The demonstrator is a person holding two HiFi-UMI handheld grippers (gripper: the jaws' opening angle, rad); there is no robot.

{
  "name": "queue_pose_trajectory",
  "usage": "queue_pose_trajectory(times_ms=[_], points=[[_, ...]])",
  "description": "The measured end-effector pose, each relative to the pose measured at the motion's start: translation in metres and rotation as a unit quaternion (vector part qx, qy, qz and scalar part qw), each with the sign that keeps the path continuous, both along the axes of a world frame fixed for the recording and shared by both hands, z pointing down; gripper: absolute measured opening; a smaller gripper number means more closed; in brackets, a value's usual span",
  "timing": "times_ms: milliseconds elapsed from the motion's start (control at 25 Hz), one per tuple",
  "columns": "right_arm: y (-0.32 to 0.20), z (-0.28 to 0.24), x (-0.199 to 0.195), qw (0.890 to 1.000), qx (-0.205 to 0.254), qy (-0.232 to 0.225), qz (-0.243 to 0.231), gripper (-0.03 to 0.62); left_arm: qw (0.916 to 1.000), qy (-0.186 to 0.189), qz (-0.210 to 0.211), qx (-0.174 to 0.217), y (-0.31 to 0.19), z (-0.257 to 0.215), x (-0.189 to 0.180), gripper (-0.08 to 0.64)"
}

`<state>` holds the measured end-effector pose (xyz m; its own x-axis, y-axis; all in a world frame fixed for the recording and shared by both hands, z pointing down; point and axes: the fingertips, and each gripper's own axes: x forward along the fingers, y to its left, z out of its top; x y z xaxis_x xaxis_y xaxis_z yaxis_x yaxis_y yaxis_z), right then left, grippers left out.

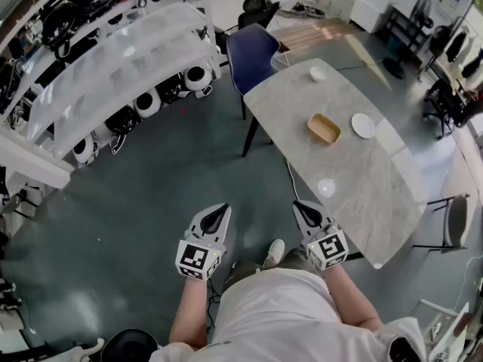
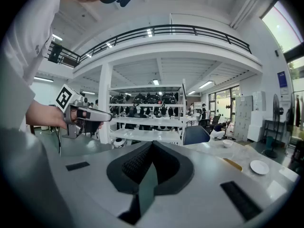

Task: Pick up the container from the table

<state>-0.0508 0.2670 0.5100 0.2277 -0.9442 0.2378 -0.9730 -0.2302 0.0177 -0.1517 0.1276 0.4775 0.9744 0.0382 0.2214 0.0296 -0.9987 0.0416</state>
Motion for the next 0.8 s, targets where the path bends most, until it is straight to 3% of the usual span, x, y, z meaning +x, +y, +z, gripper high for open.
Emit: queue_pose_trajectory(times_ms=[440, 800], points=[[0.028, 0.002, 0.086, 0.999, 0.026, -0.028, -0.022, 0.011, 0.9997, -0.017, 0.003, 0.020, 0.035, 0.001, 0.096, 0.002], [0.027, 0.025, 0.150, 0.999, 0.016, -0.051, 0.010, 0.011, 0.9980, -0.039, 0.043, 0.026, 0.035, 0.021, 0.166, 0.002]])
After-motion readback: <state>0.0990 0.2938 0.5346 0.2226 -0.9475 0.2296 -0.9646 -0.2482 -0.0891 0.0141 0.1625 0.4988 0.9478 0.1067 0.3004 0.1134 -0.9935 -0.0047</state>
